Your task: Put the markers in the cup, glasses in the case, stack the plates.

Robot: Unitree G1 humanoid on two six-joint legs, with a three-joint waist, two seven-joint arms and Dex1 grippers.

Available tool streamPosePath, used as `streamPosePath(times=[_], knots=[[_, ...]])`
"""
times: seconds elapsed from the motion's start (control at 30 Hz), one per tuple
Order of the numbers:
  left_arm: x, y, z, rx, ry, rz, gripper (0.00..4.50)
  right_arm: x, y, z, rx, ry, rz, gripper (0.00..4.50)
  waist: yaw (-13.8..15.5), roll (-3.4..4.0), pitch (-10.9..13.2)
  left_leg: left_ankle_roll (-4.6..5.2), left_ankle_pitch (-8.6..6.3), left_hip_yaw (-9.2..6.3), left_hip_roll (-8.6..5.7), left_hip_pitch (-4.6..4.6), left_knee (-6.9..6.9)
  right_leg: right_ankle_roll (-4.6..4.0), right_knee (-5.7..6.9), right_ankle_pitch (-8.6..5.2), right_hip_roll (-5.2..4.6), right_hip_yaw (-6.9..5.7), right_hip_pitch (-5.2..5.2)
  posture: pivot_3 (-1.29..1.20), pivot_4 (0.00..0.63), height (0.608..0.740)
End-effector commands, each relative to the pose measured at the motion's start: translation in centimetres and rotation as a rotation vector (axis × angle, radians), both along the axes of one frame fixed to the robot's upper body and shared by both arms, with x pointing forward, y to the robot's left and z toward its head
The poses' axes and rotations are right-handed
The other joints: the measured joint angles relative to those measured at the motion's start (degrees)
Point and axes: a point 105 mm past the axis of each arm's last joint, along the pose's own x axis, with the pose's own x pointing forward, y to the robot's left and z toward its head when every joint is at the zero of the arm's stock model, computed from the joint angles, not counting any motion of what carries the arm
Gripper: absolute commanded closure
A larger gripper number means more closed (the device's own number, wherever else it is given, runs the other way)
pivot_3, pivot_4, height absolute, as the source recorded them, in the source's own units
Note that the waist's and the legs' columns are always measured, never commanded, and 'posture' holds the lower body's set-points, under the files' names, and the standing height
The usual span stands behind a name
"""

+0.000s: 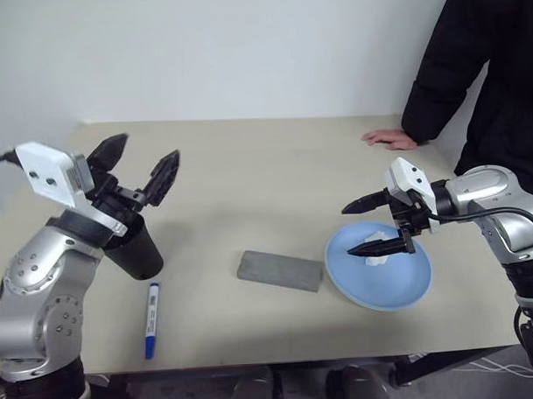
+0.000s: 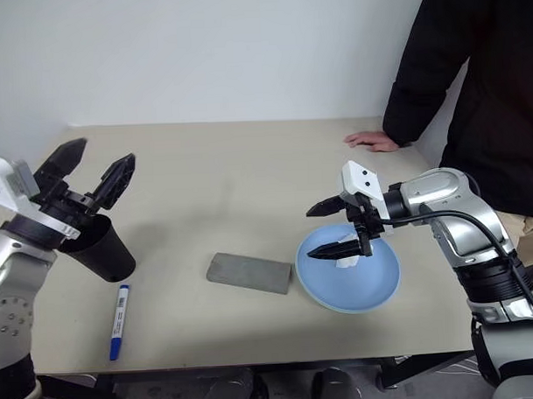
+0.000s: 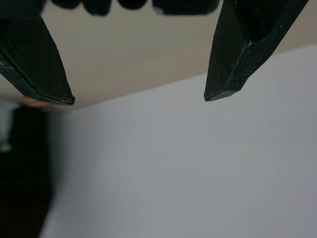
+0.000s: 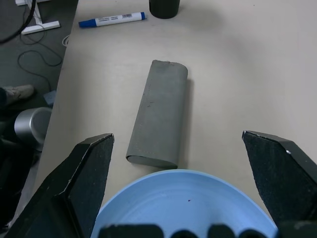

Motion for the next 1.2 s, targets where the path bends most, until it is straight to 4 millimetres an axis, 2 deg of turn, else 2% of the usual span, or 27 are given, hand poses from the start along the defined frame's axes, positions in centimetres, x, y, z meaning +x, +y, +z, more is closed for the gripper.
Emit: streamPosePath(times=[0.03, 0.1, 0.17, 0.3, 0.4, 0.5, 0.67, 0.73, 0.87, 0.97, 1.07, 1.2], knots=[[-1.7, -1.5, 2.4, -0.035, -0.005, -0.115, 0.04, 0.2, 0.3, 1.4, 0.009, -0.053, 0.021, 0.0, 0.0, 0.01, 0.0, -0.01, 0.0, -0.01, 0.0, 0.0, 0.0, 0.0, 0.0, 0.0, 0.02, 0.01, 0.0, 0.0, 0.0, 0.697], [-2.2, -1.7, 2.7, -0.027, 0.037, -0.145, 0.04, 0.2, 0.3, 1.4, 0.008, -0.052, 0.022, 0.0, -0.1, 0.01, 0.0, -0.02, 0.01, 0.0, 0.0, 0.02, -0.01, 0.0, 0.02, 0.0, 0.06, 0.02, 0.02, 0.0, 0.0, 0.697], [-2.9, -1.5, 1.9, 0.021, 0.149, -0.154, 0.04, 0.4, 0.0, 1.6, 0.008, -0.049, 0.019, 0.0, -0.3, 0.0, 0.0, -0.05, 0.03, 0.01, 0.0, 0.04, -0.02, 0.0, 0.04, 0.0, 0.09, 0.02, 0.05, 0.0, 0.0, 0.697], [-3.5, 0.6, 0.2, 0.16, 0.329, -0.009, 0.04, 1.1, -0.7, 2.2, 0.008, -0.052, 0.006, 0.0, -0.5, 0.05, 0.0, -0.09, 0.06, 0.06, 0.0, 0.06, -0.08, 0.0, 0.04, 0.0, 0.1, 0.08, -0.03, 0.0, 0.0, 0.697], [-4.7, 1.2, -0.3, 0.18, 0.427, 0.015, 0.04, 1.6, -1.0, 2.2, -0.005, -0.062, 0.008, 0.0, -0.5, 0.06, 0.1, -0.12, 0.08, 0.08, 0.0, 0.04, -0.14, -0.01, 0.04, -0.01, 0.08, 0.1, -0.11, 0.0, 0.0, 0.697], [-5.1, 1.8, -0.6, 0.194, 0.477, 0.076, 0.04, 2.0, -0.9, 2.3, -0.008, -0.067, 0.011, 0.0, -0.4, 0.08, 0.1, -0.15, 0.09, 0.07, 0.0, 0.04, -0.21, -0.01, 0.02, -0.01, 0.05, 0.12, -0.15, 0.0, 0.0, 0.697], [-7.4, 1.8, -3.6, 0.22, 0.66, 0.119, 0.04, 2.7, 0.0, 2.0, -0.018, -0.073, 0.059, 0.0, -0.8, 0.1, 0.1, -0.33, 0.19, 0.16, -0.01, 0.05, -0.47, -0.01, 0.02, -0.01, 0.04, 0.2, -0.37, 0.0, 0.0, 0.697], [-8.3, 1.8, -4.7, 0.198, 0.742, 0.123, 0.04, 2.9, 0.3, 2.2, -0.013, -0.076, 0.073, 0.0, -0.8, 0.1, 0.1, -0.73, 0.43, 0.15, 0.01, 0.04, -0.58, -0.03, 0.04, 0.0, 0.07, 0.2, -0.48, 0.0, 0.0, 0.697], [-9.7, 3.8, -8.8, 0.164, 0.957, 0.284, 0.04, 3.0, 0.9, 2.3, -0.002, -0.075, 0.097, 0.0, -0.7, 0.26, 0.1, -0.98, 0.58, 0.13, 0.01, 0.11, -0.83, -0.18, 0.04, 0.08, 0.11, 0.19, -0.52, 0.0, 0.0, 0.697], [-10.0, 4.0, -9.9, 0.132, 0.99, 0.324, 0.04, 3.1, 0.9, 2.2, -0.012, -0.082, 0.103, 0.0, -0.3, 0.25, 0.1, -1.05, 0.62, 0.05, 0.01, 0.11, -0.88, -0.22, 0.04, 0.1, 0.15, 0.12, -0.51, 0.0, 0.0, 0.697], [-9.5, 5.6, -11.2, 0.126, 1.021, 0.428, 0.04, 3.2, 1.1, 2.4, -0.008, -0.087, 0.105, 0.0, -0.1, 0.31, 0.1, -0.92, 0.55, 0.1, -0.01, 0.09, -0.88, -0.23, 0.02, 0.1, 0.12, 0.13, -0.5, 0.0, 0.0, 0.697], [-9.1, 6.9, -12.9, 0.084, 1.077, 0.507, 0.04, 3.2, 1.1, 2.5, -0.01, -0.09, 0.108, 0.0, -0.1, 0.32, 0.1, -0.72, 0.43, 0.13, 0.03, 0.09, -0.88, -0.27, 0.02, 0.14, 0.15, 0.13, -0.52, 0.0, 0.0, 0.697]])
